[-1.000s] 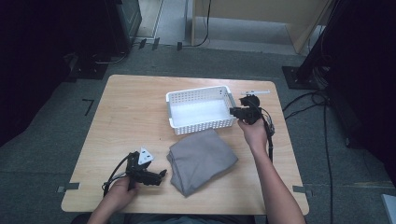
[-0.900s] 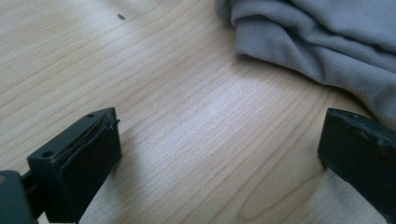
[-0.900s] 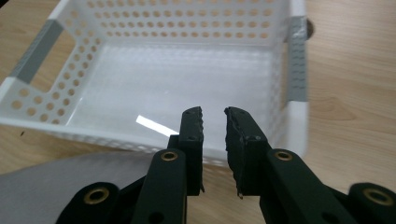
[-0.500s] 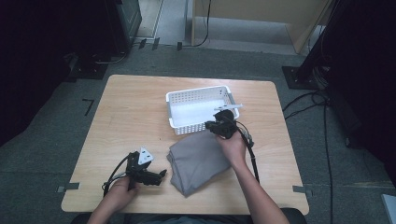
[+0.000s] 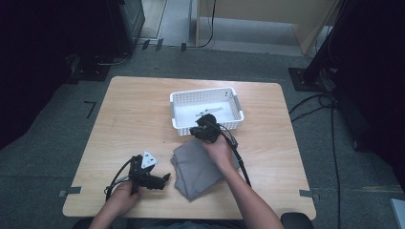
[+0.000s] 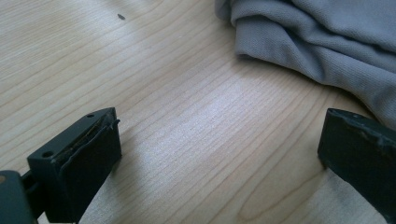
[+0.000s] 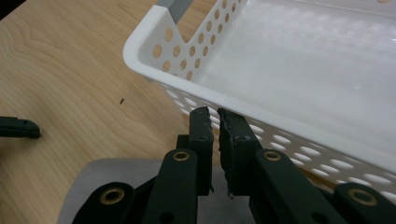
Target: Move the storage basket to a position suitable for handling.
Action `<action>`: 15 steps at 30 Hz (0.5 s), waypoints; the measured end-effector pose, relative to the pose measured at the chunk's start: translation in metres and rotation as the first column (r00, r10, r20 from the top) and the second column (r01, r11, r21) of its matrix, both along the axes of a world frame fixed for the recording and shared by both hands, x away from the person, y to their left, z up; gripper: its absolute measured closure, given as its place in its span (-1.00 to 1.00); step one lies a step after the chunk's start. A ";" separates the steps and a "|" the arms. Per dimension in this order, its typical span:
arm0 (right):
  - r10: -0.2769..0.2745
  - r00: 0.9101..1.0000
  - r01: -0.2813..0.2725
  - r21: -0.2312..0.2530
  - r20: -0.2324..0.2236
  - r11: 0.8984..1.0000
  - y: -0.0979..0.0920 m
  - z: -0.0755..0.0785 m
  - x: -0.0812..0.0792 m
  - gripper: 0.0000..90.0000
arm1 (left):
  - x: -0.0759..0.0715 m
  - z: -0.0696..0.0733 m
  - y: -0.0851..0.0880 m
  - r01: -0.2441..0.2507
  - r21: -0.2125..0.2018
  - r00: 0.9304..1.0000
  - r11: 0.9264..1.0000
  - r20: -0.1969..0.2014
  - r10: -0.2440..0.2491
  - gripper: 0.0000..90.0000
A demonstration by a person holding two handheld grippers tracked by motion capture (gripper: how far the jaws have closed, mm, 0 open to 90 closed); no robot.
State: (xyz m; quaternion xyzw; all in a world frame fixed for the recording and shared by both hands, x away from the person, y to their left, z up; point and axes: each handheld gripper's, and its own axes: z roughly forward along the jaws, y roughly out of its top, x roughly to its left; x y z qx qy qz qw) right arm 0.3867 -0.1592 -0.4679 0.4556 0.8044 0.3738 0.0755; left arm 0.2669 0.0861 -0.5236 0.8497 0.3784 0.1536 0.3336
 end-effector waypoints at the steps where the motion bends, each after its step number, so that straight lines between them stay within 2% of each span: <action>1: 0.001 1.000 -0.001 0.004 0.004 1.000 0.002 0.000 0.002 0.84 | 0.000 0.000 0.000 0.000 0.000 1.000 1.000 0.000 0.000 -1.00; 6: 0.015 1.000 -0.015 0.002 0.014 1.000 0.012 0.000 0.011 0.77 | 0.000 0.000 0.000 0.000 0.000 1.000 1.000 0.000 0.000 -1.00; 8: 0.017 0.999 -0.017 -0.003 0.036 1.000 0.015 -0.001 0.016 0.73 | 0.000 0.000 0.000 0.000 0.000 1.000 1.000 0.000 0.000 -1.00; 14: 0.011 0.999 -0.011 0.009 0.032 1.000 0.017 -0.003 0.023 0.67 | 0.000 0.000 0.000 0.000 -0.001 1.000 1.000 0.000 0.000 -1.00; 15: 0.010 1.000 -0.010 0.022 0.028 1.000 0.016 -0.002 0.023 0.64 | 0.000 0.000 0.000 -0.001 -0.002 1.000 1.000 0.000 0.001 -1.00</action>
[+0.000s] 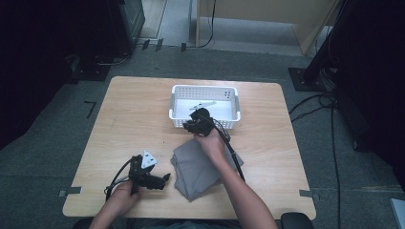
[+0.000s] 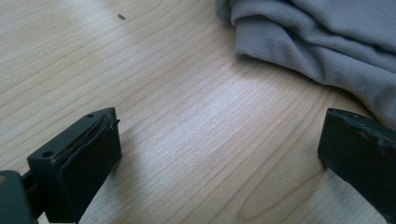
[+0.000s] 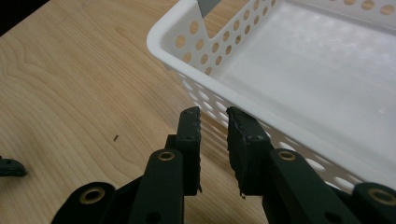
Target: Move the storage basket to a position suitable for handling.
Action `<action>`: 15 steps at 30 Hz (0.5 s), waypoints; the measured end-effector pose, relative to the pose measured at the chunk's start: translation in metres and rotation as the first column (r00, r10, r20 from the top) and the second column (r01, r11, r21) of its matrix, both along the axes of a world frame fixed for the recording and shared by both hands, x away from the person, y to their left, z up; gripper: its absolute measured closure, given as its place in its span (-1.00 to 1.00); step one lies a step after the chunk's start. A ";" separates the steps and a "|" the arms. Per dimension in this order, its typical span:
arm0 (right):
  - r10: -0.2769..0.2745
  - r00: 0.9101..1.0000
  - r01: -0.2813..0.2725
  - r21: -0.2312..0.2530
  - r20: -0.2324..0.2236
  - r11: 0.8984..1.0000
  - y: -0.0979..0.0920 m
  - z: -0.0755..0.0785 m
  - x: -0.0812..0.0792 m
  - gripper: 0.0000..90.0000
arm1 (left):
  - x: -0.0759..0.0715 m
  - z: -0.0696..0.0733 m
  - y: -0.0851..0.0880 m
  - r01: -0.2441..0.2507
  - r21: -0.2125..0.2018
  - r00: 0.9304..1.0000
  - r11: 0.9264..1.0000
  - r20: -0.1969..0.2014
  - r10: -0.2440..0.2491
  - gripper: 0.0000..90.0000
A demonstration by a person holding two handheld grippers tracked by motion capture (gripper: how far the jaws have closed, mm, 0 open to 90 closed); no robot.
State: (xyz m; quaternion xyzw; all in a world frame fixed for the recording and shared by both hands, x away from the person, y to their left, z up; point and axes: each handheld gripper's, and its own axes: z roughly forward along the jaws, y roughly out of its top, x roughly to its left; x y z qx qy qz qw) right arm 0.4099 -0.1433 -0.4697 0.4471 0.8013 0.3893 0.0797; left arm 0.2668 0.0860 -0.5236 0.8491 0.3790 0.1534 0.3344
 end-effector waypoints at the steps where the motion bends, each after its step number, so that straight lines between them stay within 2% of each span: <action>1: 0.002 1.000 -0.002 0.001 0.000 1.000 0.000 0.001 0.000 0.63 | 0.000 0.000 0.000 0.000 0.000 1.000 1.000 0.000 0.000 -1.00; 6: 0.012 1.000 -0.012 0.006 -0.002 1.000 -0.005 0.005 -0.005 0.49 | 0.000 0.000 0.000 0.001 0.001 1.000 1.000 0.000 -0.001 -1.00; 7: 0.019 1.000 -0.019 0.011 0.001 1.000 -0.009 0.006 -0.008 0.40 | 0.000 0.000 0.000 0.001 0.002 1.000 1.000 0.000 -0.001 -1.00; 15: 0.047 0.999 -0.047 0.014 0.010 0.999 -0.027 0.009 -0.021 0.28 | 0.000 0.000 0.000 0.001 0.002 1.000 1.000 0.000 -0.001 -1.00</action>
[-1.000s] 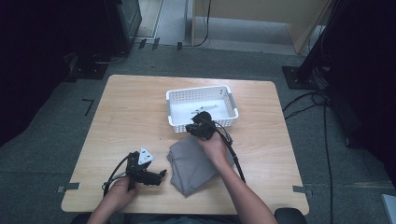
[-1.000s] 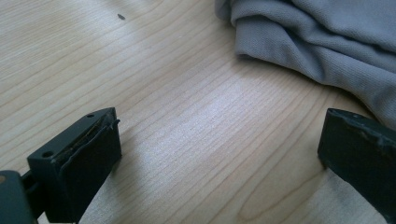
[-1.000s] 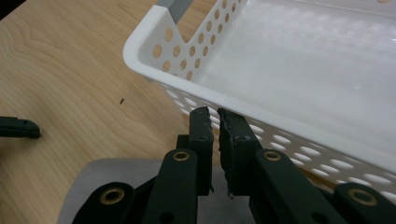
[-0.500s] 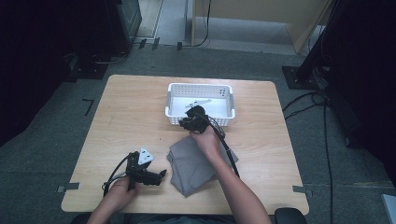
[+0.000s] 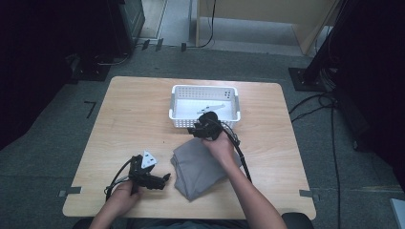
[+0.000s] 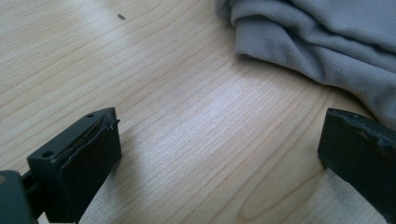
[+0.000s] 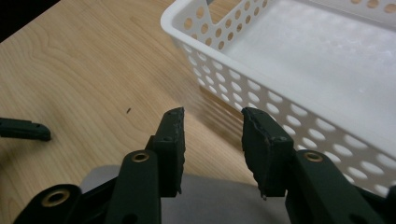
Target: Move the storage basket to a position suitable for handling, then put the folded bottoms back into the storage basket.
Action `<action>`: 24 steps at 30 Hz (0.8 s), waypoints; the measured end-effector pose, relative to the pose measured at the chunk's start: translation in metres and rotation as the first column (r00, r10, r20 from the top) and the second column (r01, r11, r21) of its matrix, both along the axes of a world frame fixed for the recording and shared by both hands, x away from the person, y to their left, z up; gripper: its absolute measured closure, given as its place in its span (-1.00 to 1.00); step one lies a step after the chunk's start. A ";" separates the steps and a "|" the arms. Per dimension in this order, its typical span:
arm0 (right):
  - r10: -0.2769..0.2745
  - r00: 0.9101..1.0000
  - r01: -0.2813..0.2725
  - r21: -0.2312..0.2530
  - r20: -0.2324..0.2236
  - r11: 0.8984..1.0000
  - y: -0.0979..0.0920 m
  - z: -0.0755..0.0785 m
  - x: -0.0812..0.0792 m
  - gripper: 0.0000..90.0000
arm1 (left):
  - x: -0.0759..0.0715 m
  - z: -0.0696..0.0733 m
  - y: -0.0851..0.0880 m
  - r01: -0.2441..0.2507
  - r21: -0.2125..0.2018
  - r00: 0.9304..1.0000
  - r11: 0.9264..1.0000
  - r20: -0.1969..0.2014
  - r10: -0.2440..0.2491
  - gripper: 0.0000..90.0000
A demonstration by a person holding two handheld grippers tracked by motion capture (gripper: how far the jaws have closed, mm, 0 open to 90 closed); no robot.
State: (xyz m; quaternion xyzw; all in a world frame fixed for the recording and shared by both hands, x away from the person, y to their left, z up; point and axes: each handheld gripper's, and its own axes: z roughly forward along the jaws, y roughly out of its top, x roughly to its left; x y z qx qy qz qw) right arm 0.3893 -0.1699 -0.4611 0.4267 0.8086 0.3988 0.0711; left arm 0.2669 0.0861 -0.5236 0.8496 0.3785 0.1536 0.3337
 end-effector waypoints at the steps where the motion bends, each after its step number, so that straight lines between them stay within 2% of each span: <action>1: 0.002 1.000 -0.002 0.000 0.006 1.000 -0.003 0.000 -0.002 0.26 | 0.000 0.000 0.000 0.000 0.000 1.000 1.000 0.000 0.000 -1.00; 3: 0.007 1.000 -0.007 -0.003 0.019 1.000 -0.009 0.000 -0.006 0.22 | 0.000 0.000 0.000 0.000 0.000 1.000 1.000 0.000 0.000 -1.00; 7: 0.018 1.000 -0.017 -0.010 0.010 1.000 -0.018 0.002 -0.012 0.19 | 0.000 0.000 0.000 0.000 0.000 1.000 1.000 0.000 0.000 -1.00; 11: 0.025 1.000 -0.025 0.010 0.016 1.000 -0.028 0.004 -0.019 0.15 | 0.000 0.000 0.000 0.000 0.000 1.000 1.000 0.000 0.000 -1.00; 16: 0.029 0.999 -0.029 0.000 0.016 1.000 -0.036 0.004 -0.025 0.09 | 0.000 0.000 0.000 0.000 0.000 1.000 1.000 0.000 0.000 -1.00; 24: 0.012 1.000 -0.012 0.002 0.011 1.000 -0.056 0.006 -0.037 -0.02 | 0.000 0.000 0.000 0.000 0.001 1.000 1.000 0.000 0.000 -1.00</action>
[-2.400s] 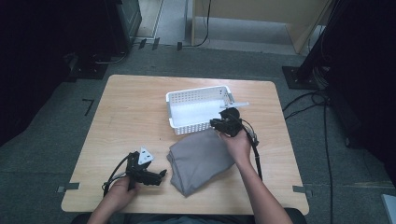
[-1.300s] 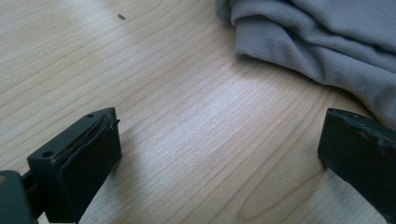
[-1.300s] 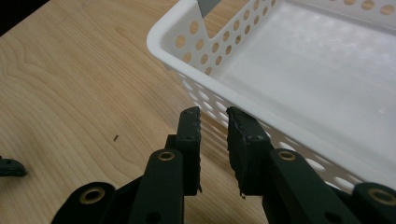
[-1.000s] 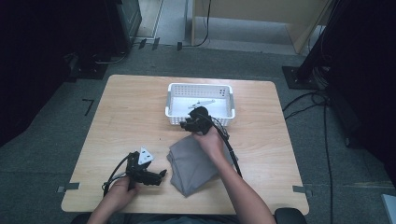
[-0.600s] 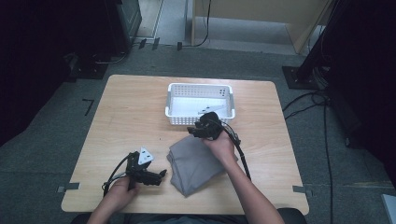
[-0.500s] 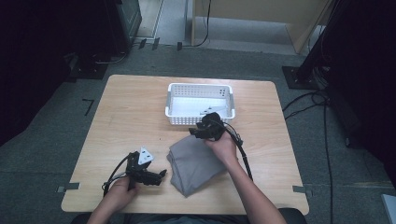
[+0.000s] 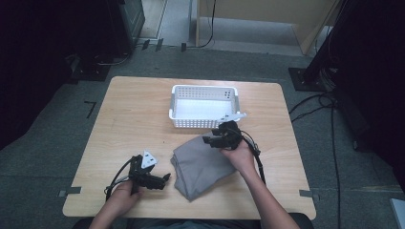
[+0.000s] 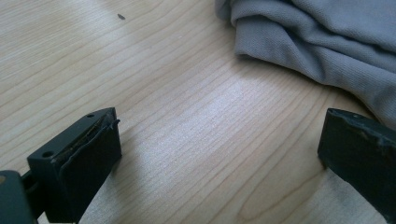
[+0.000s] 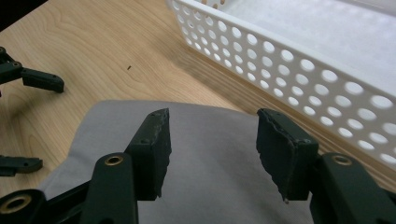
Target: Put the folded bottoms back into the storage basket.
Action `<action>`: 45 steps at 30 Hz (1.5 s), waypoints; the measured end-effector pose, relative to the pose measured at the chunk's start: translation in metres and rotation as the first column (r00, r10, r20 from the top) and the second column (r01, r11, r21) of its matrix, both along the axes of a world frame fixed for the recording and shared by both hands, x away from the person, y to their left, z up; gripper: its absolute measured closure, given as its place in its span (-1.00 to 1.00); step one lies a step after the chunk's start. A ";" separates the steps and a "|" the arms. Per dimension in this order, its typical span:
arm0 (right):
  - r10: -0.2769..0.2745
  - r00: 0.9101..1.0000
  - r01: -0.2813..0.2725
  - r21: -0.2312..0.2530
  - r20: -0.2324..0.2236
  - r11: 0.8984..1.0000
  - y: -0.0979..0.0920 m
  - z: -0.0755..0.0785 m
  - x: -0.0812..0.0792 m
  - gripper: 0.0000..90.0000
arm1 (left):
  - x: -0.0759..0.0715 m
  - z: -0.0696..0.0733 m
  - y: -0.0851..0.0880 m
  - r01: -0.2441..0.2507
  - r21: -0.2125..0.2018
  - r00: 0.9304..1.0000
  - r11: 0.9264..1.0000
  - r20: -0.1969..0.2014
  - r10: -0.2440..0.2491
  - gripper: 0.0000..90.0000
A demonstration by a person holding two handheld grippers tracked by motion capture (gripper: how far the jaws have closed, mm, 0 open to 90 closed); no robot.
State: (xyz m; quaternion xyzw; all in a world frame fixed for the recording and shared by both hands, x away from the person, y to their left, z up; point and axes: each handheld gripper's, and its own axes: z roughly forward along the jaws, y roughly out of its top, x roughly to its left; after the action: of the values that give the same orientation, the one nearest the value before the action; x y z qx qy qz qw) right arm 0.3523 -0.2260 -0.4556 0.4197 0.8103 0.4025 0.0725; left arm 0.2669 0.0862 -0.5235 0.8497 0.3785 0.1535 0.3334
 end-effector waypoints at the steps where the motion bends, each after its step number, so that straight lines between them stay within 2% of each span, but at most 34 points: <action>1: 0.000 1.000 0.000 0.000 0.000 1.000 0.000 0.000 0.000 -0.02 | 0.000 0.000 0.000 0.000 0.000 1.000 1.000 0.000 0.000 -1.00; 9: -0.028 1.000 0.028 -0.014 -0.014 1.000 -0.023 -0.003 -0.009 -0.22 | 0.000 0.000 0.000 0.000 0.000 1.000 1.000 0.000 0.000 -1.00; 15: -0.043 0.999 0.042 -0.026 -0.016 0.999 -0.033 -0.009 -0.014 -0.31 | 0.000 0.000 0.000 0.000 0.000 1.000 1.000 0.000 0.000 -1.00; 19: -0.045 0.998 0.044 -0.022 -0.033 0.999 -0.038 -0.016 -0.015 -0.36 | 0.000 0.000 0.000 0.000 0.000 1.000 1.000 0.000 0.000 -1.00; 21: -0.046 0.998 0.044 -0.032 -0.047 0.999 -0.039 -0.020 -0.014 -0.41 | 0.000 0.000 0.000 0.000 0.000 1.000 1.000 0.000 0.000 -1.00; 24: -0.044 0.998 0.040 -0.082 -0.044 0.996 -0.038 -0.029 -0.015 -0.45 | 0.000 0.000 0.000 0.000 0.000 1.000 1.000 0.000 0.000 -1.00; 27: -0.049 0.996 0.044 -0.074 -0.076 0.996 -0.038 -0.037 -0.014 -0.45 | 0.000 0.000 0.000 0.000 -0.001 1.000 1.000 0.000 0.000 -1.00; 29: -0.051 0.994 0.046 -0.049 -0.101 0.998 -0.038 -0.042 -0.013 -0.49 | 0.000 0.000 0.000 0.000 0.000 1.000 1.000 0.000 0.000 -1.00; 35: -0.039 0.990 0.036 -0.022 -0.137 0.999 -0.036 -0.052 -0.010 -0.54 | 0.000 0.000 0.000 0.000 0.000 1.000 1.000 0.000 0.000 -1.00; 38: -0.026 0.992 0.021 -0.042 -0.126 0.999 -0.032 -0.052 -0.011 -0.51 | 0.000 0.000 0.000 0.000 0.000 1.000 1.000 0.000 0.000 -1.00; 42: -0.015 0.995 0.007 -0.074 -0.104 0.997 -0.024 -0.052 -0.015 -0.38 | 0.000 0.000 0.000 0.000 -0.001 1.000 1.000 0.000 0.000 -1.00; 45: -0.010 0.997 0.003 -0.109 -0.071 0.994 -0.019 -0.052 -0.020 -0.28 | 0.000 0.000 0.000 0.000 0.000 1.000 1.000 0.000 0.000 -1.00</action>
State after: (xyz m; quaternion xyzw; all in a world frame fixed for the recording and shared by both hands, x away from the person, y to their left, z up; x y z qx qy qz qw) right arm 0.3328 -0.2447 -0.5074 0.4318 0.8318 0.3421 0.0676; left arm 0.2669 0.0861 -0.5235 0.8497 0.3785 0.1535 0.3334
